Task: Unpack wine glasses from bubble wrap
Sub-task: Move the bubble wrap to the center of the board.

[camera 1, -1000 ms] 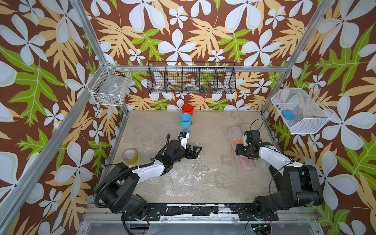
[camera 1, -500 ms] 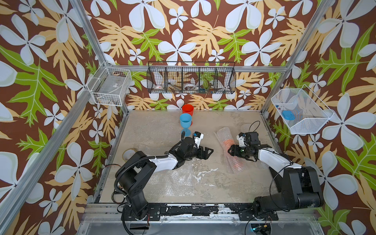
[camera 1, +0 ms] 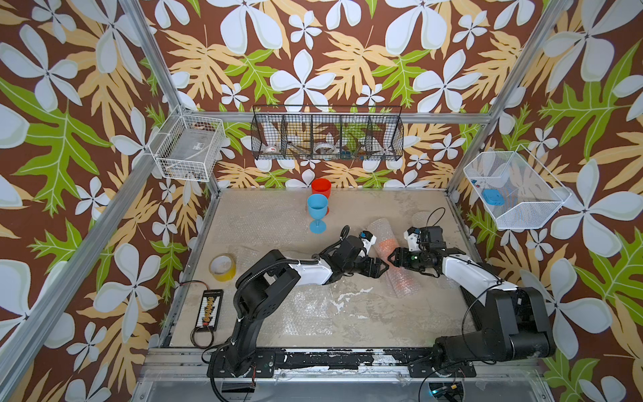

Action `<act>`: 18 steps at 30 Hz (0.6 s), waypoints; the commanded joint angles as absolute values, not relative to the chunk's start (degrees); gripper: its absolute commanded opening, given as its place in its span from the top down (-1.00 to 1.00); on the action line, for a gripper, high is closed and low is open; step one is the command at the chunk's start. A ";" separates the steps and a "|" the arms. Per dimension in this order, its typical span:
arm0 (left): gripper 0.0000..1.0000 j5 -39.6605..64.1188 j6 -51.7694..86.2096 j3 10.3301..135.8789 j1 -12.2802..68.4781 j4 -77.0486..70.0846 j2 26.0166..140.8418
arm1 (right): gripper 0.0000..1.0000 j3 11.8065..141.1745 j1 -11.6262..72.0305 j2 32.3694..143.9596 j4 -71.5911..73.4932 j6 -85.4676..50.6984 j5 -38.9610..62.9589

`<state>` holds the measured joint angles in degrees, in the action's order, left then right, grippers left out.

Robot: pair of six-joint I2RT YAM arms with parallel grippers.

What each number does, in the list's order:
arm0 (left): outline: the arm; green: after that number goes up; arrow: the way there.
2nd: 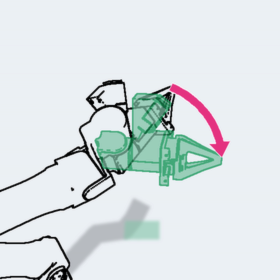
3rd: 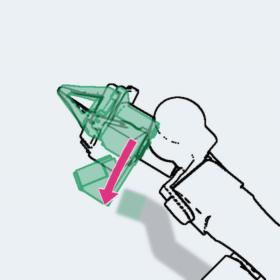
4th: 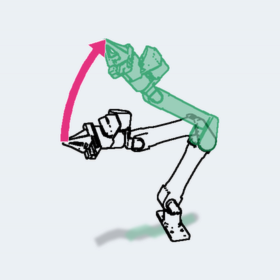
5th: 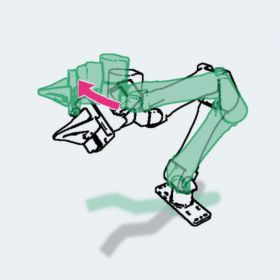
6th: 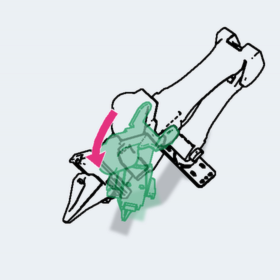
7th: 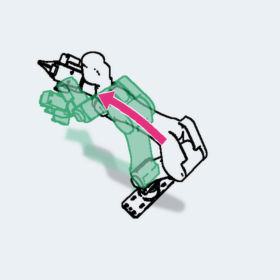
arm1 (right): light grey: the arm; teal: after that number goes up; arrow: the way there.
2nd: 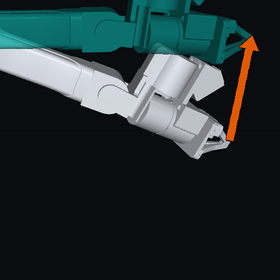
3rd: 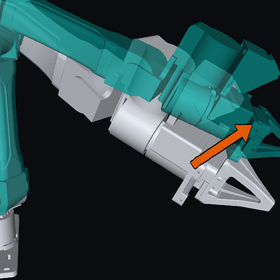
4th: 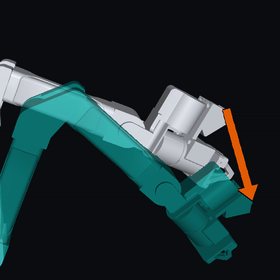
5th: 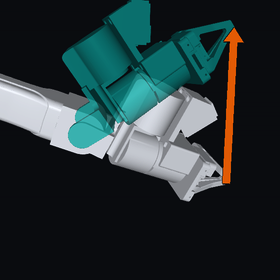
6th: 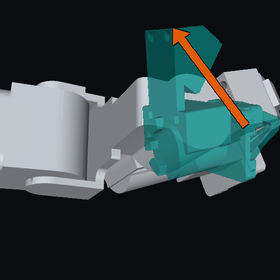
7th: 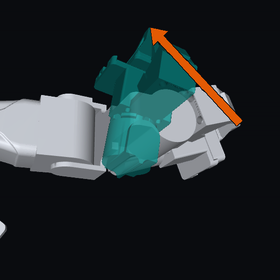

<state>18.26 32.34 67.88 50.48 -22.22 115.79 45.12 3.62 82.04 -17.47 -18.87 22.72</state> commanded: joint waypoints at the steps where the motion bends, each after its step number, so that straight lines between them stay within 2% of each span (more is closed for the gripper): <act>1: -0.59 16.68 35.43 69.13 51.05 -21.14 116.89 | -0.35 44.91 3.62 81.74 -17.02 -19.01 23.17; 7: -0.47 14.59 35.73 71.93 51.31 -17.55 118.78 | -0.35 45.00 3.63 81.73 -17.05 -18.94 22.84; 18: -0.01 14.02 34.45 73.04 51.27 -16.00 120.08 | -0.36 45.48 3.63 81.39 -17.65 -18.37 22.17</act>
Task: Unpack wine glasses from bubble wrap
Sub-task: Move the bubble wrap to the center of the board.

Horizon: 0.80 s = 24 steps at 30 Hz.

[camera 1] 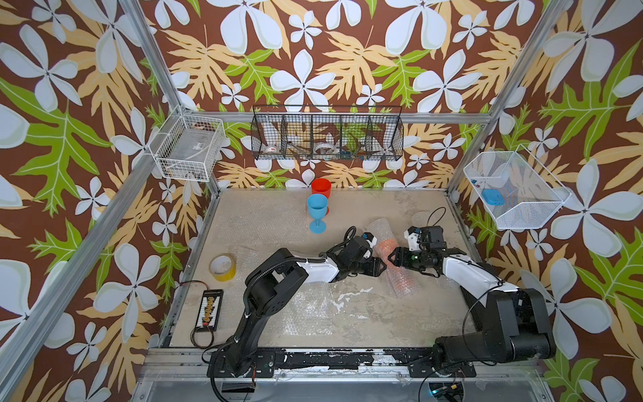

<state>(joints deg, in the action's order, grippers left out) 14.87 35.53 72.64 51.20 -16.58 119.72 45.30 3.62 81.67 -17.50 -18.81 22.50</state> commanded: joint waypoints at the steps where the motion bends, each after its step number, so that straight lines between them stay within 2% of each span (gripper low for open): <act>1: 0.00 13.93 34.43 73.04 51.30 -16.07 120.14 | -0.36 45.37 3.68 81.43 -17.59 -18.37 22.23; 16: 0.34 14.42 33.75 73.92 51.25 -17.81 121.11 | -0.36 44.92 3.62 81.57 -17.02 -18.02 23.59; 24: 0.71 14.52 33.23 73.41 51.17 -18.87 120.64 | -0.36 44.38 3.69 81.39 -16.37 -17.95 24.55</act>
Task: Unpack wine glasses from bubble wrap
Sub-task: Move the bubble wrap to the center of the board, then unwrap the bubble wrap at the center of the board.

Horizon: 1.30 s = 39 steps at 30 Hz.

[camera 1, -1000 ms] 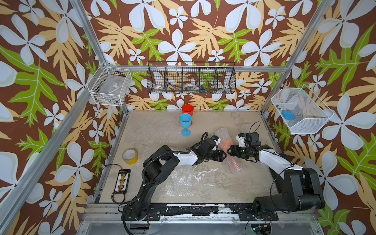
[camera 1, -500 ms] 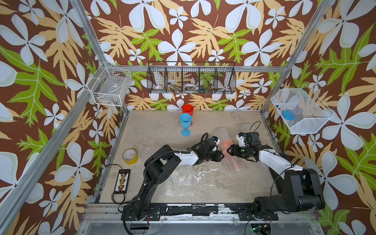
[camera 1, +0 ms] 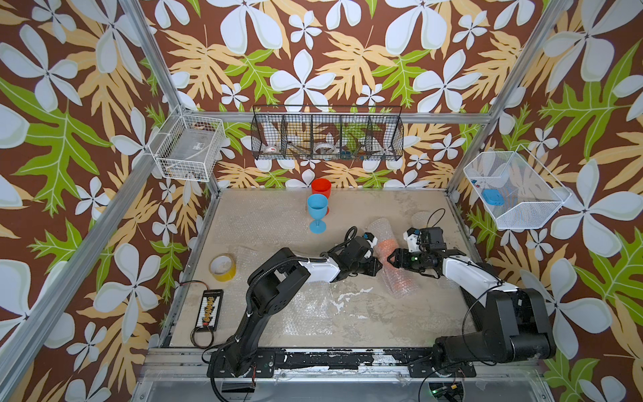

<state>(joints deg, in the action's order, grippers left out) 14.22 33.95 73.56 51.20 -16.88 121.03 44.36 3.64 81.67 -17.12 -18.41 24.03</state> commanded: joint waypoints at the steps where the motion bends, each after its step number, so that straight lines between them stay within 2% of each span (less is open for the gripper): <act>1: 0.76 14.42 33.01 73.23 51.18 -19.03 120.52 | -0.36 44.47 3.68 81.39 -16.39 -17.93 24.59; 7: 0.89 13.25 31.05 72.02 51.06 -18.09 118.10 | -0.36 44.90 3.74 81.67 -16.68 -17.41 24.96; 17: 0.92 14.05 28.70 67.21 49.55 -15.56 112.79 | -0.37 48.02 6.40 81.51 -18.32 -16.14 25.13; 26: 0.94 13.22 27.25 63.90 48.18 -13.45 111.01 | -0.54 50.57 11.73 88.03 -19.21 -14.37 21.80; 31: 0.97 12.76 27.17 63.21 47.69 -13.27 110.65 | -0.56 52.18 14.55 91.24 -19.28 -13.84 21.29; 35: 0.97 12.59 27.50 62.79 47.10 -13.27 110.48 | -0.50 51.47 15.03 92.02 -18.11 -13.89 22.64; 39: 0.95 12.44 27.84 62.17 46.26 -13.45 109.98 | -0.31 50.43 15.03 90.87 -17.54 -13.72 22.09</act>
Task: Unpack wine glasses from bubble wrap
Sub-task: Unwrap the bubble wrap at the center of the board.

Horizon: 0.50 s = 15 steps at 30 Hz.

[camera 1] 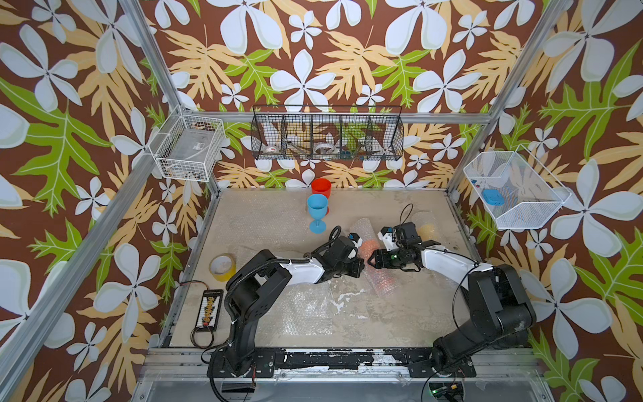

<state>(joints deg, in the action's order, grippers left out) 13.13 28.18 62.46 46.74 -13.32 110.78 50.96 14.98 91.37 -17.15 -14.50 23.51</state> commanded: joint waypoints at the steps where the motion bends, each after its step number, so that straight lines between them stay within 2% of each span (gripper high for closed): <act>1: 0.93 12.22 27.94 61.94 46.02 -13.53 109.74 | -0.27 50.15 15.02 90.41 -17.58 -13.71 21.93; 7: 0.87 11.73 27.82 61.71 45.35 -13.46 109.51 | -0.07 49.22 15.03 88.69 -17.58 -14.02 21.34; 9: 0.85 11.38 27.99 61.79 45.35 -13.27 109.47 | -0.06 48.89 14.99 88.23 -17.34 -14.32 21.41; 12: 0.66 11.72 28.52 62.21 45.35 -13.45 109.27 | -0.05 48.71 15.02 87.80 -17.01 -14.68 22.20; 15: 0.31 12.02 29.16 62.59 45.35 -13.75 108.93 | -0.05 48.78 15.03 87.89 -16.78 -14.93 22.38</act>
<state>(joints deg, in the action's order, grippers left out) 12.08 28.42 61.98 45.43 -13.34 109.62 48.75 15.03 88.16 -17.19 -14.61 22.24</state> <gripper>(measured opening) 0.315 0.526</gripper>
